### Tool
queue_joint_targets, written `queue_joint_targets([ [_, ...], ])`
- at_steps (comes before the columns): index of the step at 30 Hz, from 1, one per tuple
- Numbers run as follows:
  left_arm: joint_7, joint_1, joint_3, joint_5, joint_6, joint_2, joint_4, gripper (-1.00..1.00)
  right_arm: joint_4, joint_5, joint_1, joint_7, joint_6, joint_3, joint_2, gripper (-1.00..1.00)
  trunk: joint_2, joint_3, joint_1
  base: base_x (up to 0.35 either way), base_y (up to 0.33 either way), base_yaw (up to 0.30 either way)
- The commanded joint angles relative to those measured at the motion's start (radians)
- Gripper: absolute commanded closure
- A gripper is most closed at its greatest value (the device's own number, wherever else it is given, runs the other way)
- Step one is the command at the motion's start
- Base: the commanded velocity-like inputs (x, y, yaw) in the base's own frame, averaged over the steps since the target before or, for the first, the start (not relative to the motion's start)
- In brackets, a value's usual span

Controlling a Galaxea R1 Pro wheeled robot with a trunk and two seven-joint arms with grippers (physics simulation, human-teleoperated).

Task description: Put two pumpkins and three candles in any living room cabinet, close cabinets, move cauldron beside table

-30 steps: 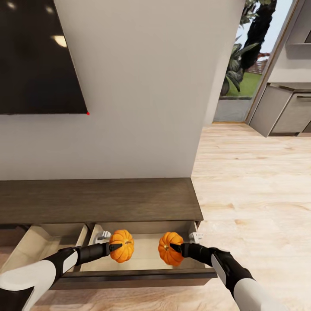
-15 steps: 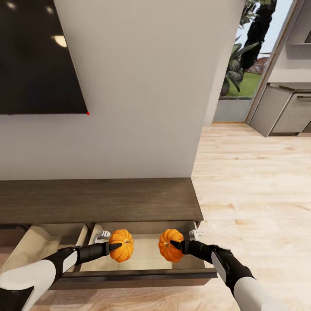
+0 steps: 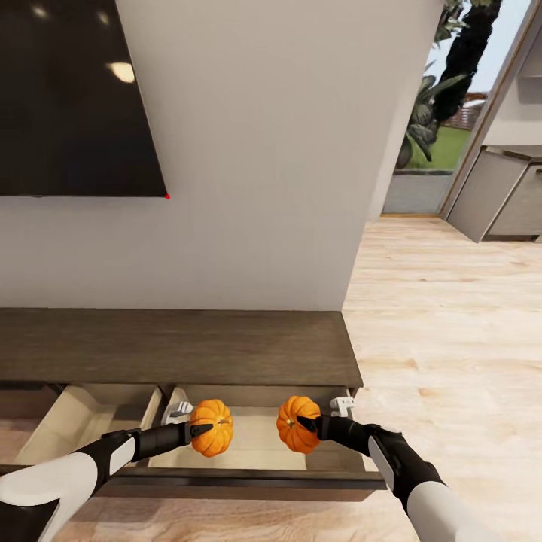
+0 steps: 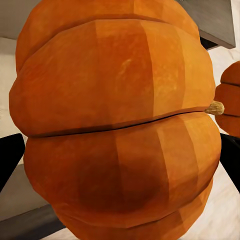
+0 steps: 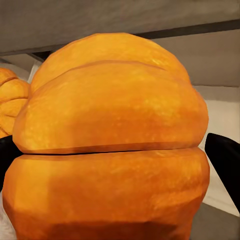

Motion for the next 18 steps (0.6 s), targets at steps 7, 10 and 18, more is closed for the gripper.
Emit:
queue_joint_targets([
  [7,0.0,0.0,0.002,0.0,0.0,-0.001,0.001,1.0,0.0,-0.001,0.0,-0.001,0.0,0.001,0.001,1.0,-0.014,-0.006,0.008,0.0,0.0,0.0],
  [10,0.0,0.0,0.002,0.0,0.0,-0.002,0.002,1.0,0.001,-0.001,0.0,0.0,0.0,0.001,0.001,1.0,-0.035,-0.016,0.019,0.0,0.0,0.0],
  [18,0.0,-0.001,0.005,0.0,0.002,-0.008,-0.002,1.0,0.0,-0.001,0.0,0.001,0.001,0.001,-0.002,1.0,-0.091,-0.041,0.05,0.0,0.0,0.0],
])
